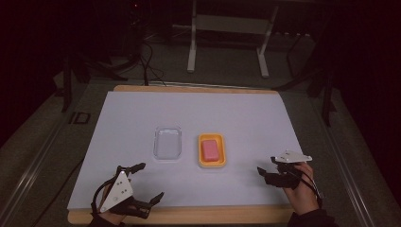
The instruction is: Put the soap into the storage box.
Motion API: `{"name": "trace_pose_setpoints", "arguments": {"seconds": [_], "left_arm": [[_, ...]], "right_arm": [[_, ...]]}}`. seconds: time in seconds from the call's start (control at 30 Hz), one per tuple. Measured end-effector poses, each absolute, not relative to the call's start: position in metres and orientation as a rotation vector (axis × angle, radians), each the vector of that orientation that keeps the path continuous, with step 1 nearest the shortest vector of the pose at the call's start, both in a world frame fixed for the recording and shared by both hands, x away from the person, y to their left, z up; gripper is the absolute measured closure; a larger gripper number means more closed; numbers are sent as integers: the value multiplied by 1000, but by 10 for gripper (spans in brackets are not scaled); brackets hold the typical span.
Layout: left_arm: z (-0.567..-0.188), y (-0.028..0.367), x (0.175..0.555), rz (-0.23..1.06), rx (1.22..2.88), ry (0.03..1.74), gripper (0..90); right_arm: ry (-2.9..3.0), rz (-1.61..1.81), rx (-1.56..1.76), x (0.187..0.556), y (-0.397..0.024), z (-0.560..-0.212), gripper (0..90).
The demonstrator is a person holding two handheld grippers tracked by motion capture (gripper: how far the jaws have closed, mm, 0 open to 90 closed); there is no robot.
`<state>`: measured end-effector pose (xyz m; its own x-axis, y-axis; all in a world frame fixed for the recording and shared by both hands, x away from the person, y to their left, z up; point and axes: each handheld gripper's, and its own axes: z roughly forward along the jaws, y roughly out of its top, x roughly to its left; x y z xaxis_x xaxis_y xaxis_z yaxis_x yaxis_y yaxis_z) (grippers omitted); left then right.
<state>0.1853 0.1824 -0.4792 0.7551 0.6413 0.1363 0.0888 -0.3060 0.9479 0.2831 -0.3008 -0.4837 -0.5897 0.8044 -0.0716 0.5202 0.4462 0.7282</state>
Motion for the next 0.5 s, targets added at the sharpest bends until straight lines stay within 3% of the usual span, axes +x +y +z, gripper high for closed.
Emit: {"name": "trace_pose_setpoints", "arguments": {"seconds": [0.5], "left_arm": [[-480, 181, 187, 597, 1832, 560, 4]], "right_arm": [[2243, 952, 1146, 282, -308, -492, 304]]}}
